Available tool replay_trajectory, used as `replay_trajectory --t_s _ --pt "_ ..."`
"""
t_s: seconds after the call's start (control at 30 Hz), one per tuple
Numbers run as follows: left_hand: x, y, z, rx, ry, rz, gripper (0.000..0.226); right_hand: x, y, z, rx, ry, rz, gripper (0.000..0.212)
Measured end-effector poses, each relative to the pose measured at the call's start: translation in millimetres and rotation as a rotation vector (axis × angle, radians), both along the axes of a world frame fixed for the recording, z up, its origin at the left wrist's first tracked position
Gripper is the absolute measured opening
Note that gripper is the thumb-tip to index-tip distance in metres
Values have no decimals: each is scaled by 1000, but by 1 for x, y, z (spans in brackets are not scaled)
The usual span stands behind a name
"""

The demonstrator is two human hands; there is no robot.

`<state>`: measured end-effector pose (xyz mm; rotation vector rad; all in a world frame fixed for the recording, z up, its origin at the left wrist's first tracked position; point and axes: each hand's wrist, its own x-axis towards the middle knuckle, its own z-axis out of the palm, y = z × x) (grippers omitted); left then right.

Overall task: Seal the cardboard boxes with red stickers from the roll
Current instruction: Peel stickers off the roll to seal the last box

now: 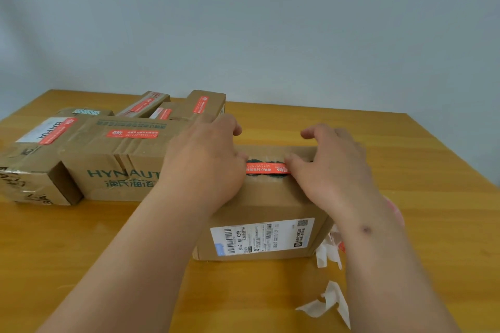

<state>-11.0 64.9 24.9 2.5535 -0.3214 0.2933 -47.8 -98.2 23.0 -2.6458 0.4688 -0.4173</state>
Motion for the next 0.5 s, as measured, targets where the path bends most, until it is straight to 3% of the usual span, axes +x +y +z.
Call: replay_trajectory --t_s 0.13,0.27,0.33,0.4,0.5 --pt "4 4 0 -146 87 -13 39 0 -5 1 120 -6 60 35" --pt "1 -2 0 -50 84 -50 41 1 3 0 44 16 79 34" --pt "1 2 1 -113 93 -48 46 -1 0 1 54 -6 72 32" --pt "-2 6 2 -162 95 -47 47 -5 1 2 86 -9 82 43" --pt "-8 5 -1 -19 112 -35 62 -9 6 -2 36 34 113 64"
